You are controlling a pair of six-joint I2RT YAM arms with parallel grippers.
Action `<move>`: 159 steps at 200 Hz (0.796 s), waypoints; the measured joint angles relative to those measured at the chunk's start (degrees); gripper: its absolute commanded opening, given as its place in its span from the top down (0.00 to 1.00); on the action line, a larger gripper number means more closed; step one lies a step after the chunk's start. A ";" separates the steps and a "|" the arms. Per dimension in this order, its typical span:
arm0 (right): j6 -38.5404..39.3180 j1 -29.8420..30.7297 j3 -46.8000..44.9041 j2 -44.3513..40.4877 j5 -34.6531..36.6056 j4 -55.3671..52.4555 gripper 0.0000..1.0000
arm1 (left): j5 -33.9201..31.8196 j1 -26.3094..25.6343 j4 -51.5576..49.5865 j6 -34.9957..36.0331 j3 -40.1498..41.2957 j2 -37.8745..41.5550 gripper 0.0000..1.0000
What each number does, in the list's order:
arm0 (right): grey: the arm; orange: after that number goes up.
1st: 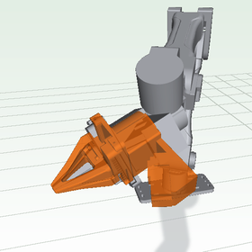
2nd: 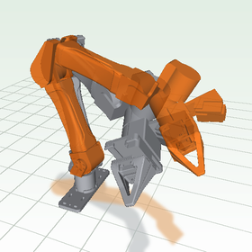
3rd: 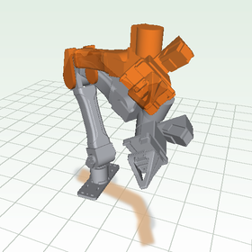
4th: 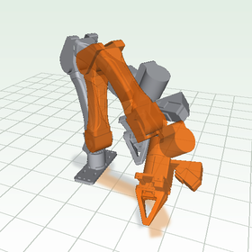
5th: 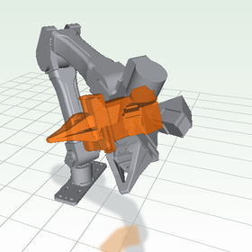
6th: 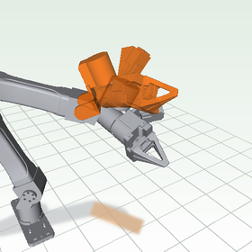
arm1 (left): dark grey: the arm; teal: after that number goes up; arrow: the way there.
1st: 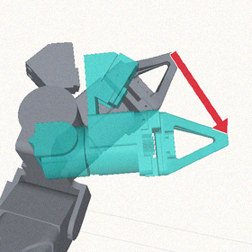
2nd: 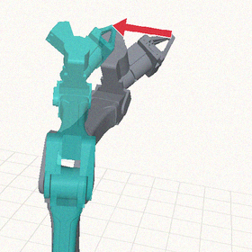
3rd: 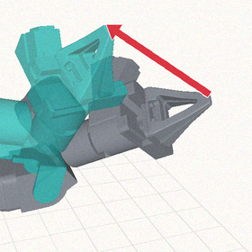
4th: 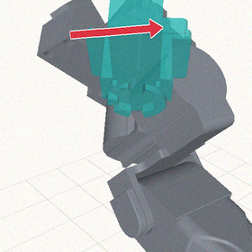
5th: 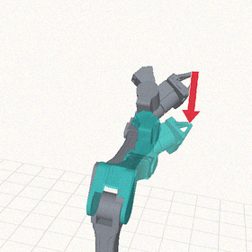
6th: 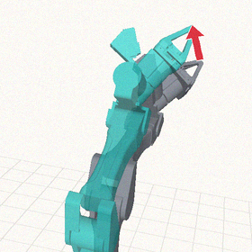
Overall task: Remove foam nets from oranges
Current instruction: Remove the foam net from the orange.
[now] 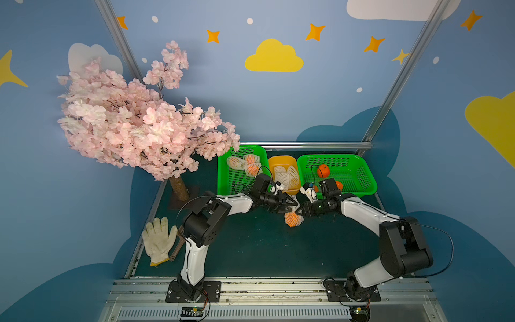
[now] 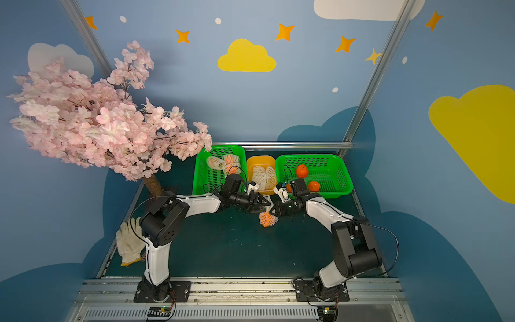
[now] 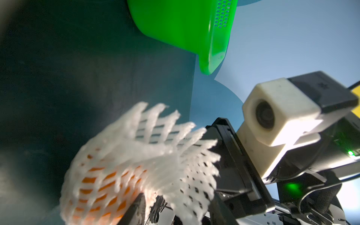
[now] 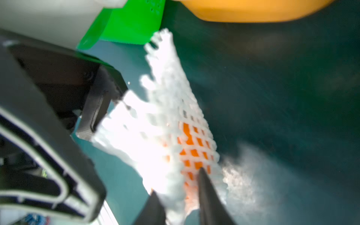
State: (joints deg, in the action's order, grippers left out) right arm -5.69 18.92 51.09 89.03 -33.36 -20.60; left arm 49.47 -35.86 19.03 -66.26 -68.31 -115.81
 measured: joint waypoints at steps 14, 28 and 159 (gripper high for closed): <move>-0.33 0.00 0.24 0.52 -0.68 0.26 0.93 | -0.02 -0.07 1.11 -0.24 0.46 0.00 0.46; -0.79 0.00 0.24 0.52 -1.16 0.31 0.97 | -0.02 -0.02 2.05 -0.63 0.76 0.02 0.45; -11.32 -3.21 -0.15 -6.03 -8.26 1.60 1.00 | -1.86 3.21 2.51 4.76 7.28 10.03 0.40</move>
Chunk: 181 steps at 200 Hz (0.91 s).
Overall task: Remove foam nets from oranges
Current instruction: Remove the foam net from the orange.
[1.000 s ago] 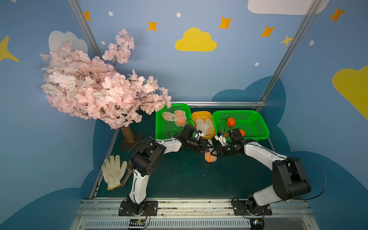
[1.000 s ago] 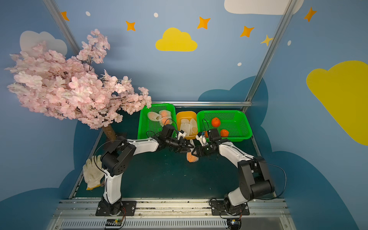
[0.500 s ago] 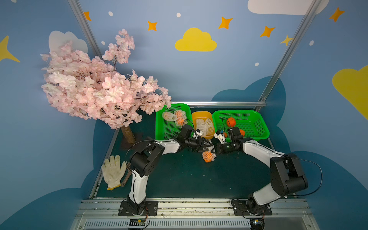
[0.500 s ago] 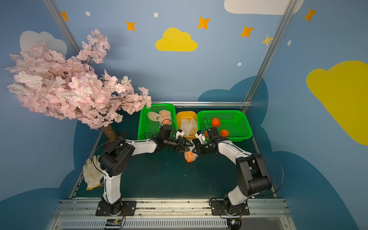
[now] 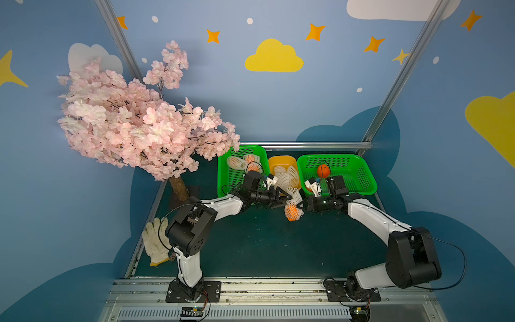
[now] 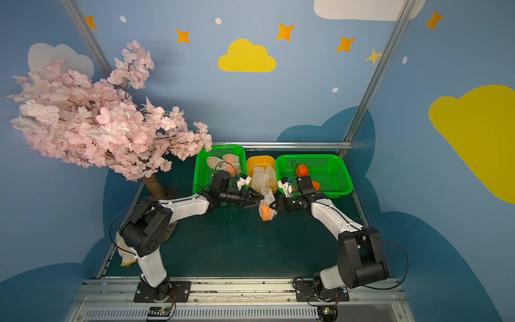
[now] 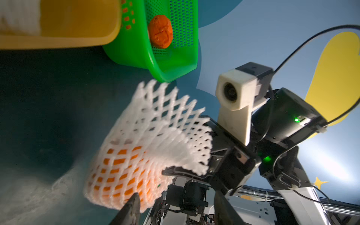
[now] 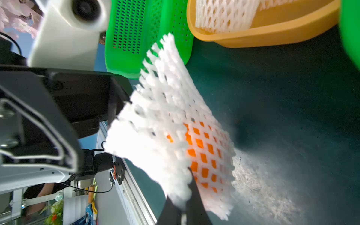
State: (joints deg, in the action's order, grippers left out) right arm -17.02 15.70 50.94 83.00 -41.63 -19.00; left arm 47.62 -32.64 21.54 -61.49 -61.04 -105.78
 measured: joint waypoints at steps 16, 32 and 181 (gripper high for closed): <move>-1.27 -0.79 -0.33 0.00 -1.49 0.20 1.00 | -1.03 -0.04 -1.49 1.33 0.15 -0.35 0.40; -2.23 -1.25 -0.81 0.00 -2.97 0.68 1.00 | -2.01 -0.04 -2.38 2.32 0.15 -0.87 0.41; -3.58 -1.70 -3.63 2.32 -9.09 2.86 1.00 | -0.68 -2.56 -4.50 9.20 -8.04 -10.43 0.72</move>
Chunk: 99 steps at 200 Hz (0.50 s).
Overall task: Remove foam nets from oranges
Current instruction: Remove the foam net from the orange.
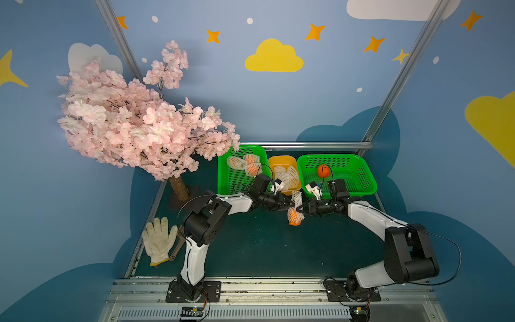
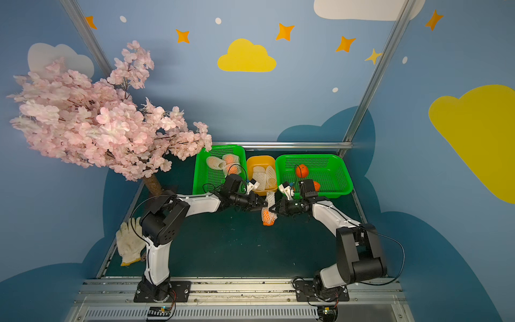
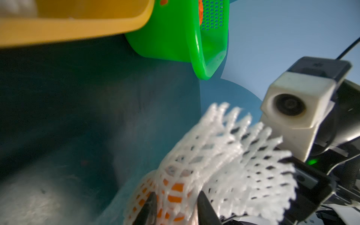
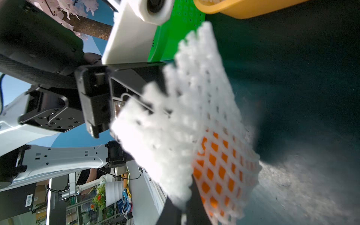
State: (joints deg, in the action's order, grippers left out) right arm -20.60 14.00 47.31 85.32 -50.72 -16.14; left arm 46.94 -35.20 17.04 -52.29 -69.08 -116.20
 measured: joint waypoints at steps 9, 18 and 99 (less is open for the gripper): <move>0.11 0.00 0.07 0.66 0.59 -0.44 1.00 | 0.07 -0.13 -0.28 0.59 -0.26 0.00 0.74; 0.22 0.00 0.13 1.27 1.22 -0.87 1.00 | 0.20 -0.24 -0.83 1.25 -0.39 0.00 0.75; 0.48 -0.02 5.62 3.21 8.35 -6.88 1.00 | -1.07 0.26 -8.24 5.88 -1.62 0.74 0.41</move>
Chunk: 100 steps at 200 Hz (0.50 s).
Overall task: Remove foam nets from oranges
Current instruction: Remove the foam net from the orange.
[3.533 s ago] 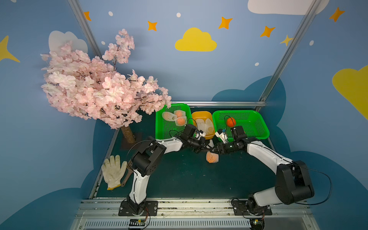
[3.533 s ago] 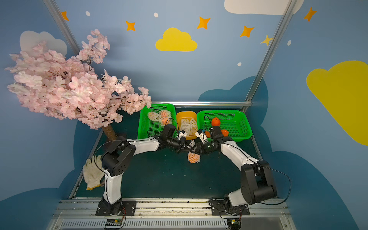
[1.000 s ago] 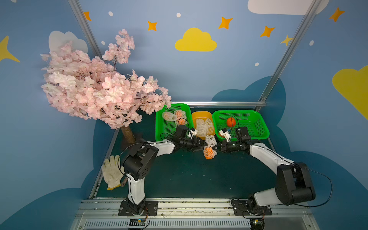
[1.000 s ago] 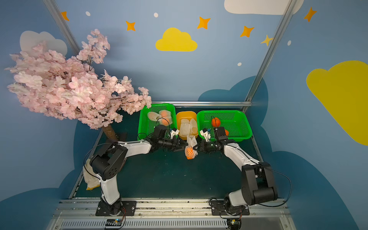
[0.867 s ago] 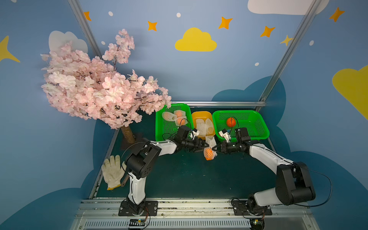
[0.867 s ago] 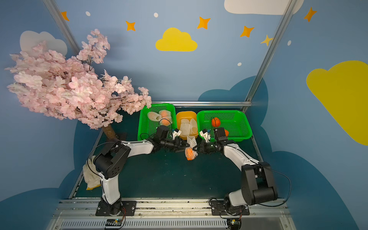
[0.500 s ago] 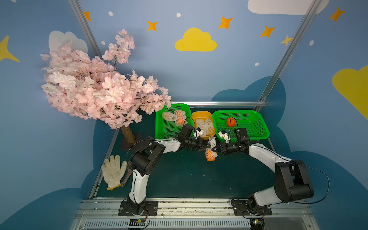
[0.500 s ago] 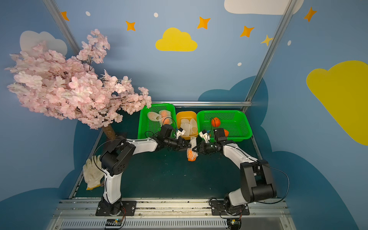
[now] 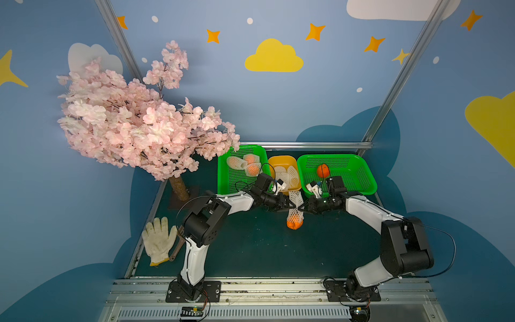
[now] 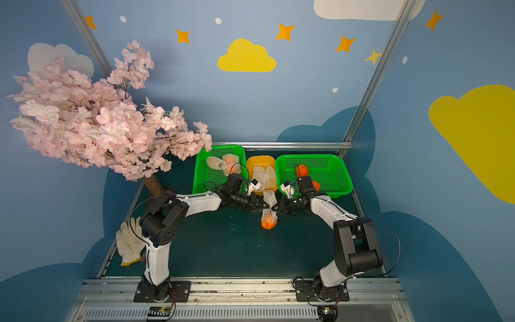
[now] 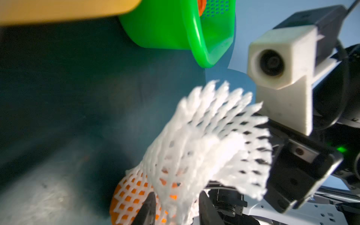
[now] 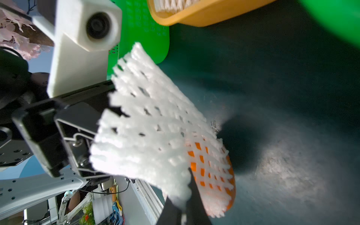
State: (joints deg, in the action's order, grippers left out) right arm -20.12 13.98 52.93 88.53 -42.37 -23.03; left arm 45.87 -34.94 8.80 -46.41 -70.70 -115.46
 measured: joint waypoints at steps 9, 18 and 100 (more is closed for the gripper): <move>-0.04 -0.02 0.81 0.02 0.42 -1.01 1.00 | -0.52 0.46 -1.25 -0.24 0.39 0.68 0.37; -0.02 -0.02 1.60 0.07 0.83 -2.12 1.00 | -1.14 1.03 -2.56 0.00 0.46 1.55 0.33; -0.61 -0.02 9.46 0.70 1.88 -7.63 1.00 | -6.56 4.11 -6.78 1.44 0.46 12.41 0.28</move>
State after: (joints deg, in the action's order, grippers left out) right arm -20.73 13.96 62.39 89.23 -40.49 -30.65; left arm 39.31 -30.83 2.02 -44.97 -70.24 -103.04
